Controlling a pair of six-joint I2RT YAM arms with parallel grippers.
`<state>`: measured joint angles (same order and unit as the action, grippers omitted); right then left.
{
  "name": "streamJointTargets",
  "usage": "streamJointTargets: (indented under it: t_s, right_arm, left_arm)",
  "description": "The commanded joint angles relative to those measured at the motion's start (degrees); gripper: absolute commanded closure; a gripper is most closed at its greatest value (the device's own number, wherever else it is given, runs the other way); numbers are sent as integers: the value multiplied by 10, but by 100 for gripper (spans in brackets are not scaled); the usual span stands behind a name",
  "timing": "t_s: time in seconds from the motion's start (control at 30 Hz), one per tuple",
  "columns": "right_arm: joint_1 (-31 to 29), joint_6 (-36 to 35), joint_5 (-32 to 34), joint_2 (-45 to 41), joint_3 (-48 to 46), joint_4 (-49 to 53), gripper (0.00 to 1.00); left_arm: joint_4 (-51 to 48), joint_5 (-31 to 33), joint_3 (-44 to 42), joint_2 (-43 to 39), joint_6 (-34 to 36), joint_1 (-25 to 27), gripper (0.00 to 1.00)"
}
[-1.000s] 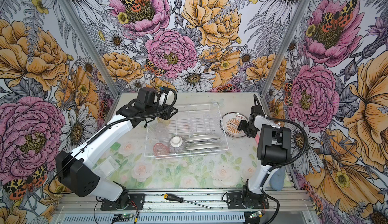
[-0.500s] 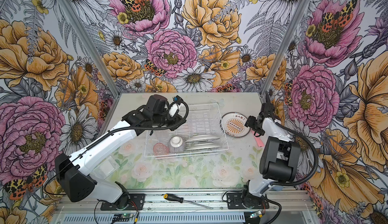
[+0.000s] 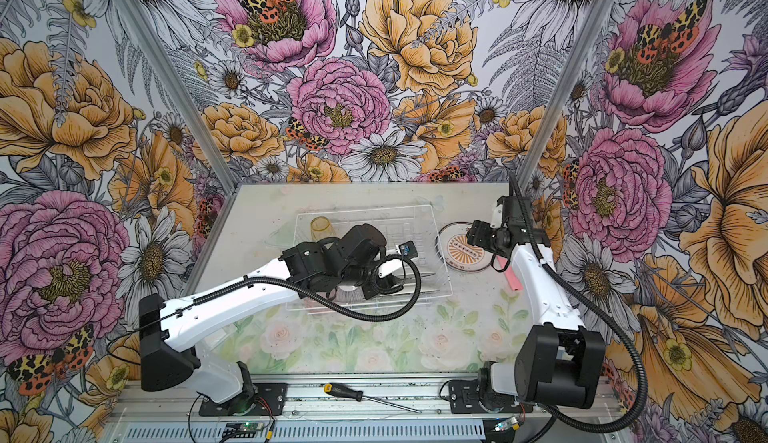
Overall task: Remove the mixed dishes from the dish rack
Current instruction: 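Draw the right gripper back while the left gripper returns over the rack, then lower the left gripper onto the white plates in the rack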
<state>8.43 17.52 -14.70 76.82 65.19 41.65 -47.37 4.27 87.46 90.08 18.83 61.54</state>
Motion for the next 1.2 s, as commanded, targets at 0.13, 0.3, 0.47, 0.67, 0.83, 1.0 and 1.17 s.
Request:
streamJointTargets:
  t_s: [0.13,0.3,0.47,0.67,0.83,1.0,1.17]
  right_arm:
    - [-4,5,-10,-21,10,5,26]
    - [-4,6,-10,-22,6,5,26]
    - [-4,3,-9,-24,2,5,26]
    - [-4,0,-8,-20,2,5,26]
    - [-4,-5,-9,-16,3,4,26]
    - [-4,-8,-12,-9,0,4,26]
    - [-4,-11,-13,-9,-3,4,26]
  left_arm:
    - [-36,53,37,47,48,4,54]
    - [-40,73,49,74,66,-1,55]
    - [-44,97,58,99,81,-3,56]
    - [-43,144,68,122,97,-6,61]
    - [-41,183,81,132,101,-6,66]
    - [-32,198,83,137,102,-6,71]
    - [-18,214,83,137,105,-6,78]
